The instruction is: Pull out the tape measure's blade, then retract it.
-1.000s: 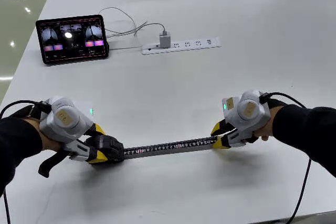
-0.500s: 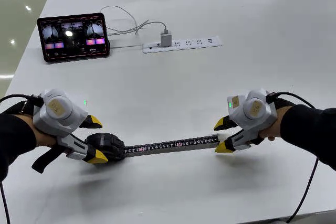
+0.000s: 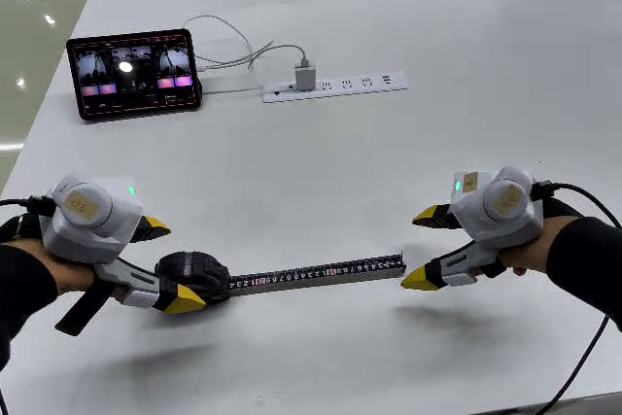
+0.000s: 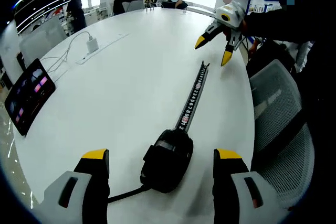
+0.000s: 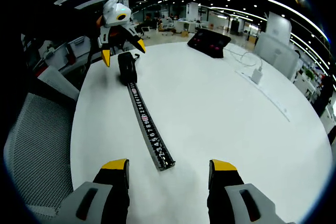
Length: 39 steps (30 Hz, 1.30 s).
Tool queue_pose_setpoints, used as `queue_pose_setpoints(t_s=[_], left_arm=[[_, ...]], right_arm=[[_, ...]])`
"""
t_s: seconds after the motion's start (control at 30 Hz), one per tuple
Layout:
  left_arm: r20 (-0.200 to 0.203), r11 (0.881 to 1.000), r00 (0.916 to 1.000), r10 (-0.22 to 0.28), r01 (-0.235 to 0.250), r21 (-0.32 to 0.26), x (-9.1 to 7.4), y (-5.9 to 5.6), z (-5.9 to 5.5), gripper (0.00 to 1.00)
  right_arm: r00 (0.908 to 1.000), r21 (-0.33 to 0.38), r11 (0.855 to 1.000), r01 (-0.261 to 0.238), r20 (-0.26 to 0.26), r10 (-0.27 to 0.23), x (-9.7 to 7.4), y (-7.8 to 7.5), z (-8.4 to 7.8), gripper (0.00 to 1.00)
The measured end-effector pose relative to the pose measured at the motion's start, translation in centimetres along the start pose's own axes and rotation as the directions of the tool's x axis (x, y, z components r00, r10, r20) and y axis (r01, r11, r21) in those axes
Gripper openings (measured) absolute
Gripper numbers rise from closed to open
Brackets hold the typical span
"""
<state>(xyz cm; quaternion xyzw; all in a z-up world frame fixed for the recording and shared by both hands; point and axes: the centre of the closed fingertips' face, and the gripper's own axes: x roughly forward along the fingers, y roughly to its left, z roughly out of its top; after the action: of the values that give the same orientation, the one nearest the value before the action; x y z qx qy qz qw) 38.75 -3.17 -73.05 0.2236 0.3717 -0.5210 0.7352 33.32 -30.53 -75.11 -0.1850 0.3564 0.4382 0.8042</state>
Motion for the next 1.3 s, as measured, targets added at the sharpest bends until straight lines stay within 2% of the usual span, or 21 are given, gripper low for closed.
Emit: queue_pose_setpoints(t_s=[0.07,0.1,0.33,0.43,0.6,0.63,0.67,0.7,0.73,0.77,0.83,0.93,1.0,1.13,1.23,1.3], left_arm=[[0.041,1.000,0.9988,0.028,-0.028,-0.006,-0.2,0.4,0.3,0.79],[0.067,0.998,0.9971,0.036,-0.034,-0.044,-0.4,0.4,0.3,0.79],[0.100,0.989,0.9906,0.093,-0.081,-0.122,-1.2,0.8,-1.0,0.91],[0.126,0.980,0.9833,0.131,-0.110,-0.163,-1.8,1.0,-1.2,0.98],[0.166,0.968,0.9712,0.171,-0.135,-0.212,-2.8,1.0,-1.6,0.99],[0.183,0.968,0.9673,0.175,-0.136,-0.209,-3.0,0.9,-1.5,0.99],[0.254,0.967,0.9505,0.179,-0.123,-0.223,-3.4,0.9,-0.6,0.99],[0.296,0.964,0.9369,0.186,-0.115,-0.241,-3.7,0.9,-0.1,0.99],[0.307,0.954,0.9287,0.208,-0.124,-0.273,-4.2,1.1,-0.3,0.99],[0.310,0.946,0.9241,0.224,-0.129,-0.298,-4.4,1.4,-0.4,0.99],[0.316,0.937,0.9177,0.241,-0.134,-0.324,-4.9,1.5,-0.6,0.99],[0.293,0.935,0.9190,0.264,-0.169,-0.311,-5.1,1.5,-1.0,0.99],[0.291,0.936,0.9199,0.263,-0.170,-0.309,-5.2,1.1,-1.1,0.99],[0.251,0.942,0.9299,0.269,-0.200,-0.271,-5.1,0.7,-2.2,0.99],[0.241,0.943,0.9336,0.266,-0.200,-0.265,-5.2,0.2,-2.7,0.99],[0.245,0.944,0.9330,0.264,-0.198,-0.265,-5.6,-0.1,-2.9,0.99]], right_arm=[[1.0000,0.014,1.000,0.004,0.005,-0.004,-0.2,0.1,-0.2,0.60],[0.9999,0.024,1.000,0.014,0.008,-0.014,-0.4,0.1,-0.4,0.60],[0.9931,0.048,0.994,0.095,0.064,-0.098,-2.0,0.0,-0.1,0.69],[0.9881,0.087,0.990,0.115,0.093,-0.123,-2.7,-0.1,-0.2,0.71],[0.9810,0.134,0.981,0.142,0.113,-0.158,-3.9,0.0,-1.2,0.77],[0.9793,0.139,0.979,0.149,0.117,-0.165,-4.1,0.0,-1.3,0.79],[0.9764,0.146,0.976,0.161,0.120,-0.179,-4.4,-0.2,-1.6,0.83],[0.9734,0.159,0.973,0.167,0.130,-0.188,-4.7,-0.2,-1.7,0.88],[0.9683,0.184,0.968,0.172,0.149,-0.200,-5.0,-0.3,-1.7,0.91],[0.9665,0.188,0.966,0.180,0.149,-0.209,-5.3,-0.4,-1.9,0.92],[0.9648,0.203,0.961,0.187,0.146,-0.219,-5.7,-0.2,-2.3,0.94],[0.9618,0.220,0.956,0.194,0.149,-0.230,-6.4,-0.2,-2.6,0.96],[0.9578,0.224,0.954,0.201,0.159,-0.240,-6.9,0.0,-2.6,0.98],[0.9595,0.240,0.951,0.197,0.152,-0.237,-7.4,0.5,-3.0,0.99],[0.9590,0.249,0.951,0.183,0.168,-0.228,-7.9,1.1,-3.2,0.99],[0.9604,0.239,0.952,0.192,0.153,-0.233,-8.0,1.4,-3.7,0.99]])
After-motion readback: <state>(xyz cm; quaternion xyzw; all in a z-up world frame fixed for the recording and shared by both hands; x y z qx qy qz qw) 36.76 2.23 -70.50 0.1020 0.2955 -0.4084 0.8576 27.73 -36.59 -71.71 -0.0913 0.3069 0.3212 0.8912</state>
